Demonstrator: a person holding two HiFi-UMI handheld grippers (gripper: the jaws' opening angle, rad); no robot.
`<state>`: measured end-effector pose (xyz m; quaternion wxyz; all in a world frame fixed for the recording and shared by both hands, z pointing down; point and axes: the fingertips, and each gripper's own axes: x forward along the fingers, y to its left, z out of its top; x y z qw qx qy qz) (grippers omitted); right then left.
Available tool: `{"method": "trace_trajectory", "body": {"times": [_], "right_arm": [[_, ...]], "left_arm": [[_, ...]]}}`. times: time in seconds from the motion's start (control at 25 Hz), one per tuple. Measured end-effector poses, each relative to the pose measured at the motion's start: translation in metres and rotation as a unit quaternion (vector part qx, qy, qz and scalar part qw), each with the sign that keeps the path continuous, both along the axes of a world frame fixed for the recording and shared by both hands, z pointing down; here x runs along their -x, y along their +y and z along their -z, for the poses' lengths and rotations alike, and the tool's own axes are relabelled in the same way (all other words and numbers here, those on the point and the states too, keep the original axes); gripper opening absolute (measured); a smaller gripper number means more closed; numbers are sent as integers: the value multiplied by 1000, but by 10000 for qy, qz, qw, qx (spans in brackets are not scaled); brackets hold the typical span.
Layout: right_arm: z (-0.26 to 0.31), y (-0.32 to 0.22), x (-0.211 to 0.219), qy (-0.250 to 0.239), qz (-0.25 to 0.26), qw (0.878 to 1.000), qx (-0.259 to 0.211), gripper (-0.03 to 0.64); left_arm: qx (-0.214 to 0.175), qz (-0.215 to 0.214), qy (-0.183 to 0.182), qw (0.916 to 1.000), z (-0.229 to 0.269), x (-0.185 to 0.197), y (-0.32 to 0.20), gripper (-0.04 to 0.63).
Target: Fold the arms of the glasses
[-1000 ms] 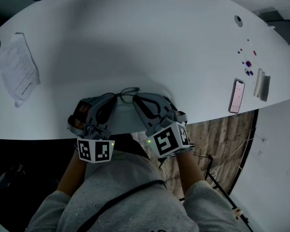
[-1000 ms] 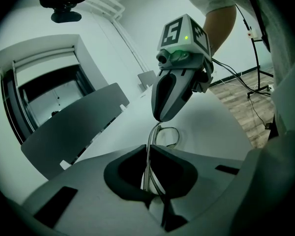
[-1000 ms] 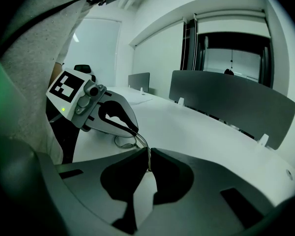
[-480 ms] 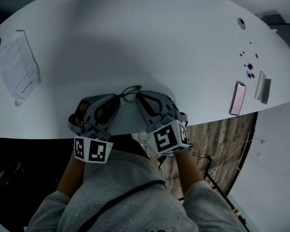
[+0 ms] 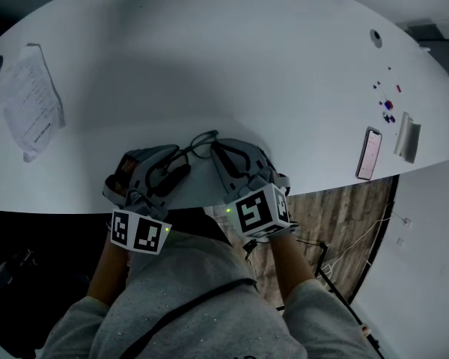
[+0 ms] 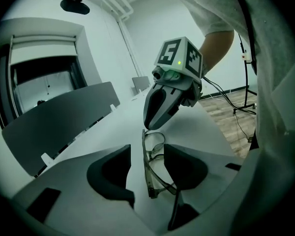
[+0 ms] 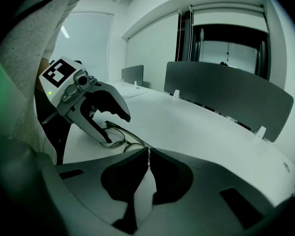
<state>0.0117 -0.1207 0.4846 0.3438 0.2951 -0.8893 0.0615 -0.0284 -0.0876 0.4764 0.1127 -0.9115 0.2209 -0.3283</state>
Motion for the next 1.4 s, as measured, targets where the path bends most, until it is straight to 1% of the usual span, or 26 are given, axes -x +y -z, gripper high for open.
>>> {"method": "trace_trajectory", "body": {"times": [0.12, 0.44, 0.6, 0.8, 1.0, 1.28, 1.4], "right_arm": [[0, 0, 0, 19, -35, 10000, 22, 29], [0, 5, 3, 43, -69, 9999, 117, 29], [1, 8, 5, 54, -62, 9998, 165, 29], [1, 10, 7, -109, -198, 9988, 436, 29], [2, 13, 9, -138, -201, 9983, 531, 29], [3, 14, 9, -159, -323, 9979, 544, 29], [7, 15, 11, -230, -375, 9976, 536, 29]], "left_arm": [[-32, 26, -99, 9999, -1, 4, 2, 219], [-58, 316, -259, 9991, -6, 24, -9, 219], [-61, 401, -336, 9986, -7, 28, -12, 219], [-70, 446, -425, 9981, -9, 30, -16, 219], [-74, 518, -421, 9977, -7, 31, -21, 219], [-142, 349, -396, 9985, -2, 27, -9, 219], [-135, 460, -379, 9981, 0, 30, -8, 219]]}}
